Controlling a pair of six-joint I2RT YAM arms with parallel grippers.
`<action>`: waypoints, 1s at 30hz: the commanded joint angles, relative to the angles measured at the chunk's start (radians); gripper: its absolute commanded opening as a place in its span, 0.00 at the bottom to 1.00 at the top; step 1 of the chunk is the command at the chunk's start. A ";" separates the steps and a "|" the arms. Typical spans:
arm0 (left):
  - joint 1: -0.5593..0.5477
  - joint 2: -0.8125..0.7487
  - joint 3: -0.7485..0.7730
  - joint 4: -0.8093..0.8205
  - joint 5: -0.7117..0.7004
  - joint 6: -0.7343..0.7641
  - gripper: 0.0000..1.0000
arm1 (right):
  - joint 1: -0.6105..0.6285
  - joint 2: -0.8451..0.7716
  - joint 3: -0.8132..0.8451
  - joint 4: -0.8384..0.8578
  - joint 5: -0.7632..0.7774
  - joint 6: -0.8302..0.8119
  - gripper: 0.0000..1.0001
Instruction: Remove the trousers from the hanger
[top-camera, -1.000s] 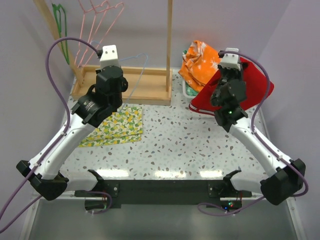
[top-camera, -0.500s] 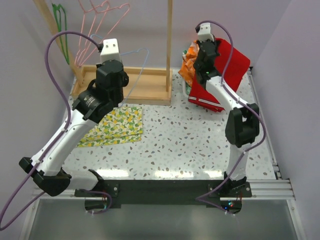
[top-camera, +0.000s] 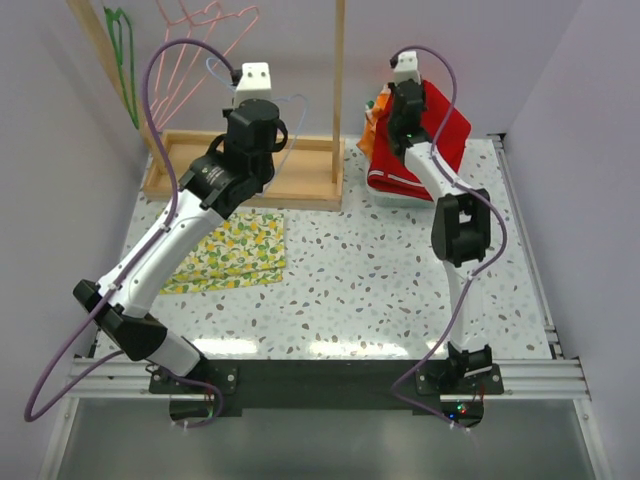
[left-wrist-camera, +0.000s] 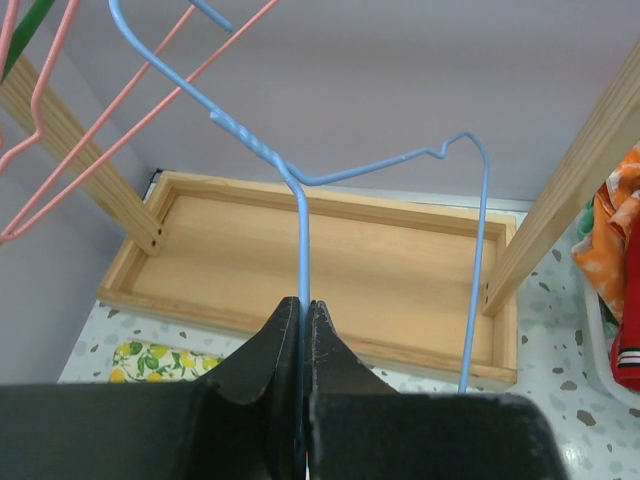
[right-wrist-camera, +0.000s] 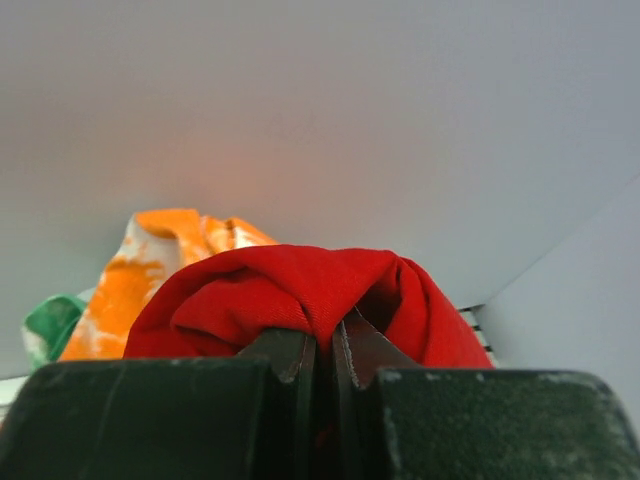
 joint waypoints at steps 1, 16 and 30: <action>0.003 0.020 0.083 0.025 -0.043 0.034 0.00 | -0.005 0.032 0.017 0.023 -0.114 0.122 0.00; 0.003 -0.009 0.058 0.089 -0.091 0.078 0.00 | 0.093 -0.157 -0.231 -0.136 -0.106 0.225 0.60; 0.004 -0.118 -0.092 0.416 -0.073 0.338 0.00 | 0.176 -0.670 -0.549 -0.409 -0.161 0.323 0.72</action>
